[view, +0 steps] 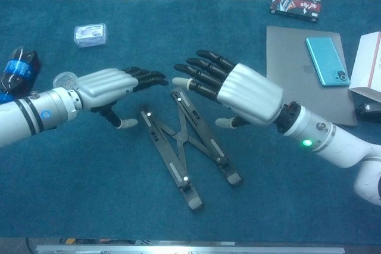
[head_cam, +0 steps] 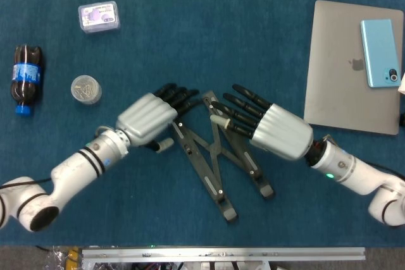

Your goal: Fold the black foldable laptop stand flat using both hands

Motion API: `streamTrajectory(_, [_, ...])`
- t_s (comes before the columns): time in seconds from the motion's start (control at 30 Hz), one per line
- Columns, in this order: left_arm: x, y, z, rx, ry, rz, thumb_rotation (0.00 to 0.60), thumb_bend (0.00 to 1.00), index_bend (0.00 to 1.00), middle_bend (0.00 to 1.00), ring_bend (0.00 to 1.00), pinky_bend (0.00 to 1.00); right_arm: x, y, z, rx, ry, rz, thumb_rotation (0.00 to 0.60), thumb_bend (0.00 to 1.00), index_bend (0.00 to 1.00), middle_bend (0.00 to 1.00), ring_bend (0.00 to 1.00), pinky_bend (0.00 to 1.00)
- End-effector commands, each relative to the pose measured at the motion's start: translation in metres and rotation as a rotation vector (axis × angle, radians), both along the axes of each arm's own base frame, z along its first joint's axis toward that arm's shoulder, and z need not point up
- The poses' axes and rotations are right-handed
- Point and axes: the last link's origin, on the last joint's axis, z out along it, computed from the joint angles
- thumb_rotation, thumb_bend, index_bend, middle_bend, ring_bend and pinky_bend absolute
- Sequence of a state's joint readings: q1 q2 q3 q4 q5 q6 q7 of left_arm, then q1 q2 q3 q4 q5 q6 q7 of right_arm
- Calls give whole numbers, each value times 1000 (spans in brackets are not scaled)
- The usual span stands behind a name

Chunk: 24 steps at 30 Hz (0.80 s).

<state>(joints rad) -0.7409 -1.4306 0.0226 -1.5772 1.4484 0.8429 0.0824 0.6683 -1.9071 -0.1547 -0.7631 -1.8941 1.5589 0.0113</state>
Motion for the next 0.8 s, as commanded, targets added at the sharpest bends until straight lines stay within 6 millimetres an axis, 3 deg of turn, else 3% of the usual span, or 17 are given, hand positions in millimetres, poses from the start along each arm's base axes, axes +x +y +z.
streamTrajectory(0.03, [-4,3,22,84,-12,14,600,316,0,0,0,0,10,-7,33,46,1,-46,600,0,0,0,0,0])
streamTrajectory(0.33, [-23,-2,69,272,-61,64,600,317,0,0,0,0,12,-6,64,174,25,-153,600,0,0,0,0,0])
streamTrajectory(0.6, [-39,-12,90,323,-57,87,600,317,0,0,0,0,13,-11,69,233,123,-161,600,0,0,0,0,0])
streamTrajectory(0.8, [-55,-15,106,361,-70,130,600,317,0,0,0,0,29,-15,68,291,255,-85,600,0,0,0,0,0])
